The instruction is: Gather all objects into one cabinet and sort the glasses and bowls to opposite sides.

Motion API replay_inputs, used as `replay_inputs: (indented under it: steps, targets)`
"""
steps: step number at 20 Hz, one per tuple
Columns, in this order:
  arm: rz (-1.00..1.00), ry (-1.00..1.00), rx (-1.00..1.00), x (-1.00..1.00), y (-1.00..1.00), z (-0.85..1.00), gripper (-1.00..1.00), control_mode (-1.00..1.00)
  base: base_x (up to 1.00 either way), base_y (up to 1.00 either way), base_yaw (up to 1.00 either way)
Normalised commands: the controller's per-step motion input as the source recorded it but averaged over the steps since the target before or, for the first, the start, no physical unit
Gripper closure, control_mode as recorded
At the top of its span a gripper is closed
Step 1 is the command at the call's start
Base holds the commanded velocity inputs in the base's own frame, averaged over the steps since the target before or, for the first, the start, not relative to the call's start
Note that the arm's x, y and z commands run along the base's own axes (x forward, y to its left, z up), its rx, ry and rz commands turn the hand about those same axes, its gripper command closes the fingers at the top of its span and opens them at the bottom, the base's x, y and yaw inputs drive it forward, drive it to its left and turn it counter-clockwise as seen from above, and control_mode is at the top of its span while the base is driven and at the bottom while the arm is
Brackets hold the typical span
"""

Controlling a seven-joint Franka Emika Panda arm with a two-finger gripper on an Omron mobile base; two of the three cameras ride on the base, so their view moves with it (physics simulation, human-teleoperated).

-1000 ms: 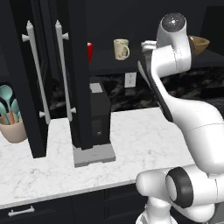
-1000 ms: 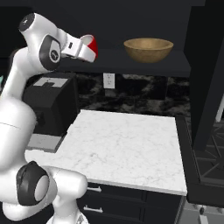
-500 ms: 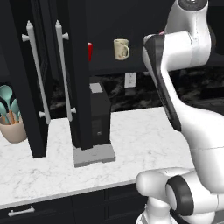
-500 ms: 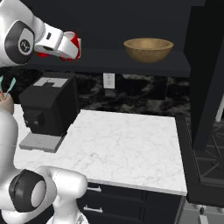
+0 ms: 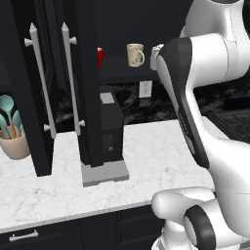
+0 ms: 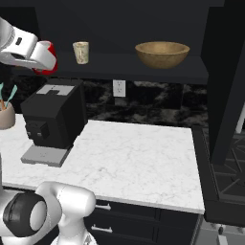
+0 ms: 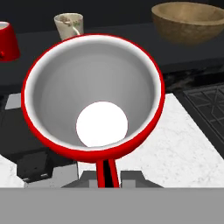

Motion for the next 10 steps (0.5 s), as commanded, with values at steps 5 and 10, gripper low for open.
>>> replay_inputs:
  steps: [5, 10]
  targets:
    - [0.09, 0.06, 0.01, -0.03, 0.40, 0.03, 1.00, -1.00, 0.00, 0.00, 0.00]
    - [0.16, 0.09, 0.01, -0.02, 0.51, -0.07, 1.00, -1.00, 0.00, 0.00, 0.00]
